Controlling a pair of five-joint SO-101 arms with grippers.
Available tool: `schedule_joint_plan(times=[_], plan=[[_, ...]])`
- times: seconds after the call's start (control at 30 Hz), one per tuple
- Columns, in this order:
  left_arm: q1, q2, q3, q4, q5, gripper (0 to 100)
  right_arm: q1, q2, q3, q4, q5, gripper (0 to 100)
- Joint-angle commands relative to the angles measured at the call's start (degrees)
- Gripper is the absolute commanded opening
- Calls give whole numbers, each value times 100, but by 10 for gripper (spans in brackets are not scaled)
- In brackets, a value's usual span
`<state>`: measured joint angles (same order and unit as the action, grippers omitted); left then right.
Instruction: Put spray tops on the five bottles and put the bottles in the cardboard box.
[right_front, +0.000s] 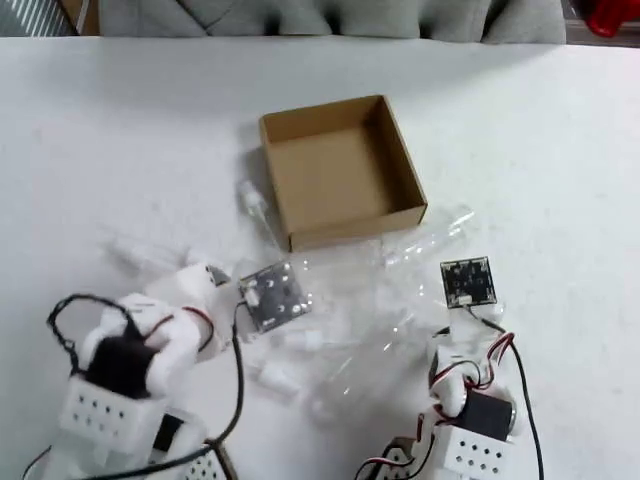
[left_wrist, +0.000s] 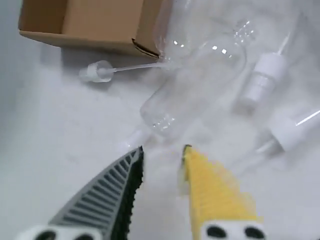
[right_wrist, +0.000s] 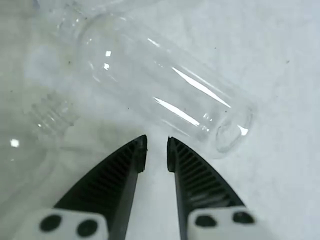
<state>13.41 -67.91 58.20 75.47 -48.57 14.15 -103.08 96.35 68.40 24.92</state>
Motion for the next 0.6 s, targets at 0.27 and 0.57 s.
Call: schedule_joint_plan(times=[0.27, 0.57], plan=[[831, 637, -369, -9, -1090, 275, 66, -31, 44, -92, 97, 42], [1086, 1147, -334, -791, -1547, 278, 66, -31, 44, -92, 97, 42]])
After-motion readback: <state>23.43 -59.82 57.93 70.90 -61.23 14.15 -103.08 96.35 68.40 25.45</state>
